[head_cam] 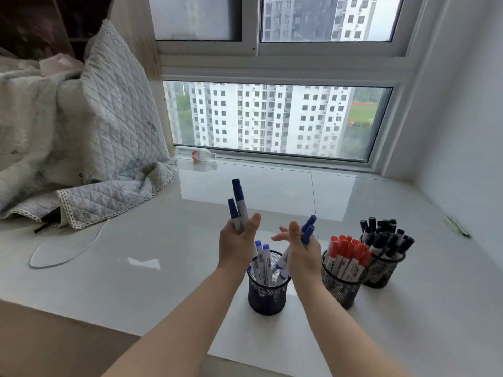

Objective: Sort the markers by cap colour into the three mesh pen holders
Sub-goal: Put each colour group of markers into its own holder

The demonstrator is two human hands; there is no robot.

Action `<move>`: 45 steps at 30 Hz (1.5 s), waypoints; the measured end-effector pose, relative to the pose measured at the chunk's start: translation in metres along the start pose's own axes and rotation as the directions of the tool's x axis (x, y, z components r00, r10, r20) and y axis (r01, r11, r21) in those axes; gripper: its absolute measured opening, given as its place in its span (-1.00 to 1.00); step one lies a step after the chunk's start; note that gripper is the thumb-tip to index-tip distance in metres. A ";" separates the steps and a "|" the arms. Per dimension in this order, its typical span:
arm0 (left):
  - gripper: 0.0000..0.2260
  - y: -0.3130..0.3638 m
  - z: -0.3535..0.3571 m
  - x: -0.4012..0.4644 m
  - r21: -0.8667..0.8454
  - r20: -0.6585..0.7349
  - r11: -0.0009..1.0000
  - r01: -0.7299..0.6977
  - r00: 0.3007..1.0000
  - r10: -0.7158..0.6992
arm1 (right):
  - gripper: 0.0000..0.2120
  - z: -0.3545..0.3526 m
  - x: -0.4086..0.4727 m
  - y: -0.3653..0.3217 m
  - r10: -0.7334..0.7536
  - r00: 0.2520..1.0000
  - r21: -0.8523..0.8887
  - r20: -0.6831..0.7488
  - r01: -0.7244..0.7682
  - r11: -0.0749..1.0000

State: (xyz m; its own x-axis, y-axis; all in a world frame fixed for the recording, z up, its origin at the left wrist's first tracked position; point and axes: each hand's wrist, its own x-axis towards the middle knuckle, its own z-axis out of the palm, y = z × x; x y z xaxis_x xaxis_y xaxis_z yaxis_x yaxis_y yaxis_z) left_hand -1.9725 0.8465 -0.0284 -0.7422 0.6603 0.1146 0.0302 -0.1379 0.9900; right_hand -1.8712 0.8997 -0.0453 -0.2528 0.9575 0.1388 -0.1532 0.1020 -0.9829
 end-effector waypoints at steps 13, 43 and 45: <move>-0.88 -0.059 0.024 -0.035 -0.049 0.020 0.999 0.023 1.000 -0.022 | -0.87 -0.013 -0.010 0.040 0.046 0.999 -0.026 -0.005 -0.046 0.999; -0.46 -0.065 0.004 -0.056 0.415 0.157 0.880 -0.231 0.971 0.180 | -0.66 -0.062 -0.030 0.036 -0.148 0.978 -0.584 0.150 0.208 0.784; -0.52 -0.063 0.002 -0.057 0.465 0.175 0.851 -0.244 0.968 0.182 | -0.63 -0.062 -0.028 0.032 -0.190 0.969 -0.614 0.159 0.248 0.749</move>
State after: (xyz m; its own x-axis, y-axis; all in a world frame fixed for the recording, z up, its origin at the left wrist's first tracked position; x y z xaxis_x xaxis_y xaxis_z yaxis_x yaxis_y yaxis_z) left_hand -1.9306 0.8196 -0.0976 -0.5959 0.7427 0.3055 0.5178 0.0646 0.8530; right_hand -1.8096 0.8932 -0.0882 -0.3678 0.8654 0.3403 0.4092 0.4793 -0.7764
